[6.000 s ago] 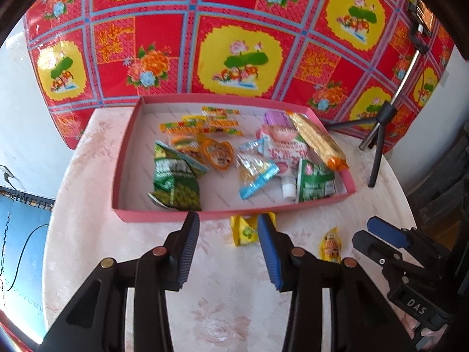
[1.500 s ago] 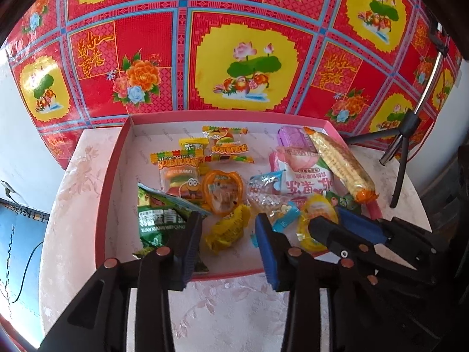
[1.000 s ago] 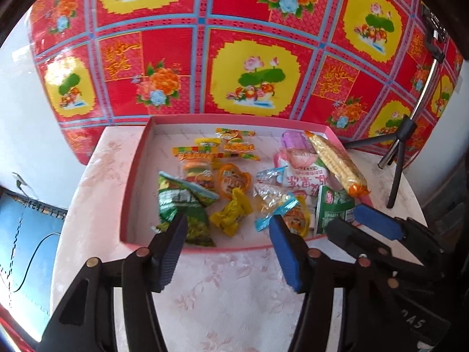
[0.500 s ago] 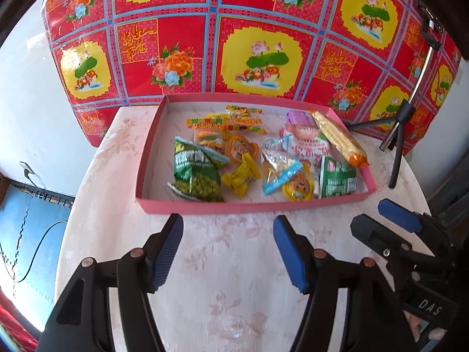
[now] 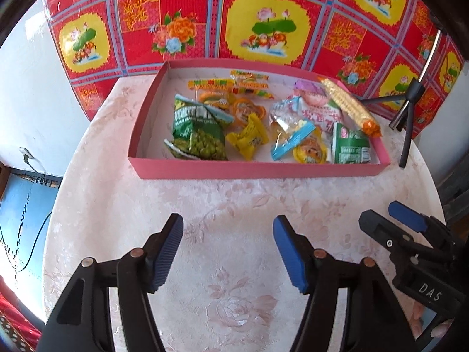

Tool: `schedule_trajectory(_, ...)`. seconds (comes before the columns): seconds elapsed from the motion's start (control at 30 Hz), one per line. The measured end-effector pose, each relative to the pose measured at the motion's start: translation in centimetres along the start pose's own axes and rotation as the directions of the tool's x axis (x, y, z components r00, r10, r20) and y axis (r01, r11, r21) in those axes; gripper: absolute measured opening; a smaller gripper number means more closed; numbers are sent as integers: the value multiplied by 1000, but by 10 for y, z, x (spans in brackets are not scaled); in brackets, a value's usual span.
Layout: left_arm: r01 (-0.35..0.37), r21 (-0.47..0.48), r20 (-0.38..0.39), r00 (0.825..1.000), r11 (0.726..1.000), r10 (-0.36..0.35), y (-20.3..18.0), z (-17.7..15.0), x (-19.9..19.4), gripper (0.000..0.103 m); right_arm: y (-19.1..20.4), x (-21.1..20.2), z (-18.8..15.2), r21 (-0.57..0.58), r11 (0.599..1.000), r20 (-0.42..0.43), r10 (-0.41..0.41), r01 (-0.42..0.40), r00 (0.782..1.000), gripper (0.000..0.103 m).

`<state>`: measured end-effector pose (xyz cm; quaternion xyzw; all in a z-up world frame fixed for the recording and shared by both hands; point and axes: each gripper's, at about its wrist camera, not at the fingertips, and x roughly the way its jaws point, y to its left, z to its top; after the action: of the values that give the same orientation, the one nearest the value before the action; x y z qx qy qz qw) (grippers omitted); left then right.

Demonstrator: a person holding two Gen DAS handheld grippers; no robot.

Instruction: Organize snacks

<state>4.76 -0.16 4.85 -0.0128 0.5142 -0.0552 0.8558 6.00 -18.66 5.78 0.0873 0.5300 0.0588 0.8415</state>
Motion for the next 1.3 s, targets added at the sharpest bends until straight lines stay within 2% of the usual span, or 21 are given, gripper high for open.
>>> schedule_trajectory(0.17, -2, -6, -14, 1000, 1000, 2, 1, -2, 6, 67, -1, 7, -2, 3, 1000, -30, -18, 18, 999, 80)
schedule_trajectory(0.6, -16, 1, -9, 1000, 1000, 16, -3, -1, 6, 68, 8, 9, -4, -55, 996, -13, -72, 71, 997, 83)
schedule_trajectory(1.3, -20, 7, -8, 1000, 1000, 20, -4, -3, 8, 68, 8, 8, -4, -51, 997, -7, -64, 64, 998, 83)
